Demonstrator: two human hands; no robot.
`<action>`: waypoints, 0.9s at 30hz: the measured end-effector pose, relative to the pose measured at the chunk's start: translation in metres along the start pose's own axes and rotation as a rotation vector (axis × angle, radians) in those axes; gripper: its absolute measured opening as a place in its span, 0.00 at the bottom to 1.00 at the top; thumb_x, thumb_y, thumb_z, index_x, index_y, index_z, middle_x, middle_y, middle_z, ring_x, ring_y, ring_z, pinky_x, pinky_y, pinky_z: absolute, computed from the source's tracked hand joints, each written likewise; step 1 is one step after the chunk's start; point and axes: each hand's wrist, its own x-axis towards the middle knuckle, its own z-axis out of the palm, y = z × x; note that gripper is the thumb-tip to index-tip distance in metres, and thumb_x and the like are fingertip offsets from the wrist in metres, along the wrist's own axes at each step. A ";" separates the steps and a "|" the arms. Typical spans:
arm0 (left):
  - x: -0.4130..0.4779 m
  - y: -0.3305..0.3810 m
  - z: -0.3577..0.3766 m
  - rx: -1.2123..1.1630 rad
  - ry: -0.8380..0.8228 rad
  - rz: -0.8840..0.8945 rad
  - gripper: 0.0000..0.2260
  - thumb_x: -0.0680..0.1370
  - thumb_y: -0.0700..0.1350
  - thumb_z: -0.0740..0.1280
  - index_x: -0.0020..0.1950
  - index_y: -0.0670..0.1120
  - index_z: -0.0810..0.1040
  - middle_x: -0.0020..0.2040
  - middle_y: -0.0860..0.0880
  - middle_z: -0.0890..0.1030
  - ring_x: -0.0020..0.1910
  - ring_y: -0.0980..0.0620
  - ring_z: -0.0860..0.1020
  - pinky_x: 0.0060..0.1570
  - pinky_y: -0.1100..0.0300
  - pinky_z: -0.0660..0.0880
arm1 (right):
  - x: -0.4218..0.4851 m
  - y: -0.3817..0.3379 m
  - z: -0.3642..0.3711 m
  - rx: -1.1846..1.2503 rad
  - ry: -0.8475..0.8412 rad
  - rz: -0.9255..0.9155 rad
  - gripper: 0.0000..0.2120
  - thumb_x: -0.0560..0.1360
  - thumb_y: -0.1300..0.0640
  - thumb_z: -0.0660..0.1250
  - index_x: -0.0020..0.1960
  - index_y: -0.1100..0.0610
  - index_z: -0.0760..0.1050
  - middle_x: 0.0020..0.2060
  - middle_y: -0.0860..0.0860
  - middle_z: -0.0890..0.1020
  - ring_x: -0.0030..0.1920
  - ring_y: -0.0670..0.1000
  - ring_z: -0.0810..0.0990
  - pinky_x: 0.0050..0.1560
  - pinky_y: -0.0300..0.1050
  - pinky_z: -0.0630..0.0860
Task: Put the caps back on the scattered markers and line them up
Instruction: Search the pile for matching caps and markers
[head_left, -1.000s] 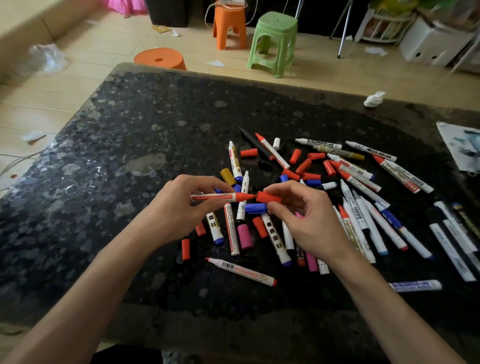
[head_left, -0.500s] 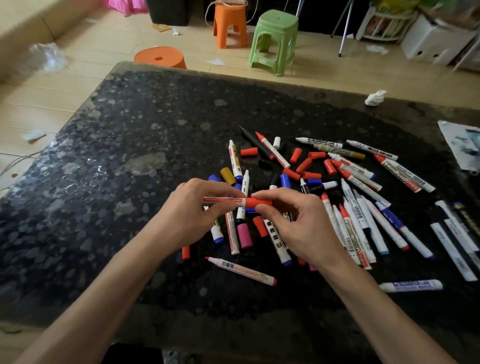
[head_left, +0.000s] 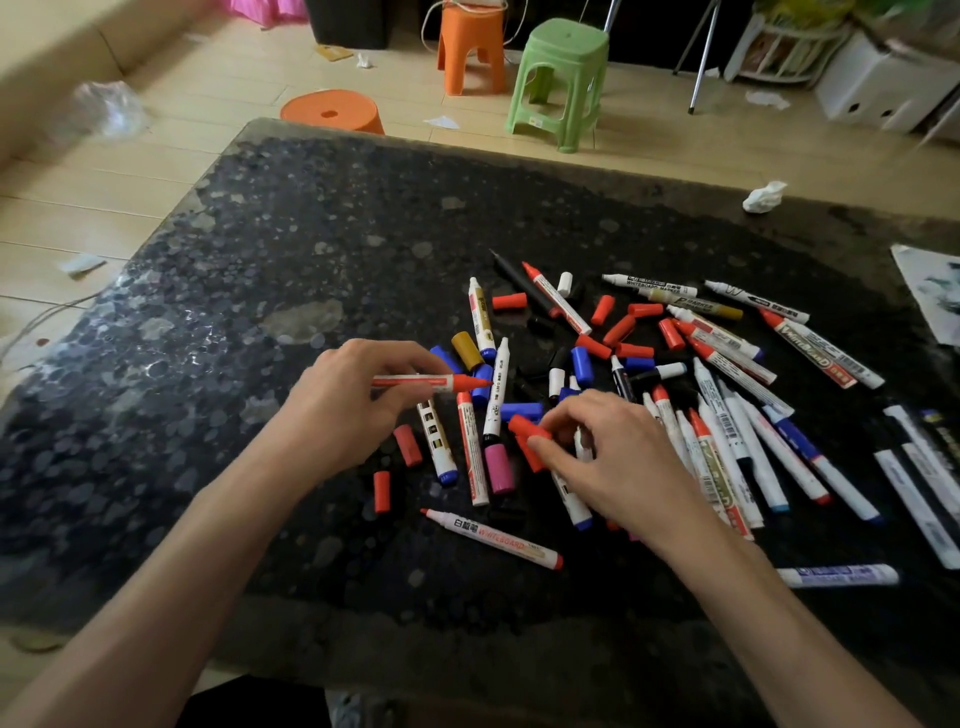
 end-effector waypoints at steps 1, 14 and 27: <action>0.000 0.000 0.000 -0.008 0.002 0.005 0.04 0.80 0.55 0.70 0.53 0.64 0.83 0.44 0.62 0.84 0.46 0.60 0.81 0.50 0.51 0.80 | -0.001 -0.002 0.003 -0.062 -0.020 -0.006 0.10 0.77 0.40 0.71 0.50 0.46 0.80 0.44 0.41 0.78 0.48 0.42 0.76 0.50 0.41 0.73; -0.002 -0.011 -0.017 -0.137 0.097 0.025 0.06 0.80 0.52 0.71 0.54 0.62 0.84 0.44 0.58 0.85 0.47 0.58 0.83 0.51 0.53 0.80 | -0.001 -0.074 0.077 -0.057 0.017 -0.311 0.25 0.72 0.37 0.74 0.64 0.48 0.80 0.63 0.47 0.74 0.67 0.50 0.69 0.67 0.47 0.71; -0.009 -0.009 -0.024 -0.167 0.031 0.087 0.08 0.80 0.50 0.72 0.54 0.63 0.84 0.46 0.58 0.86 0.48 0.59 0.83 0.52 0.56 0.79 | 0.005 -0.069 0.044 0.412 0.050 -0.025 0.15 0.78 0.53 0.75 0.63 0.42 0.82 0.46 0.38 0.85 0.49 0.39 0.82 0.49 0.30 0.73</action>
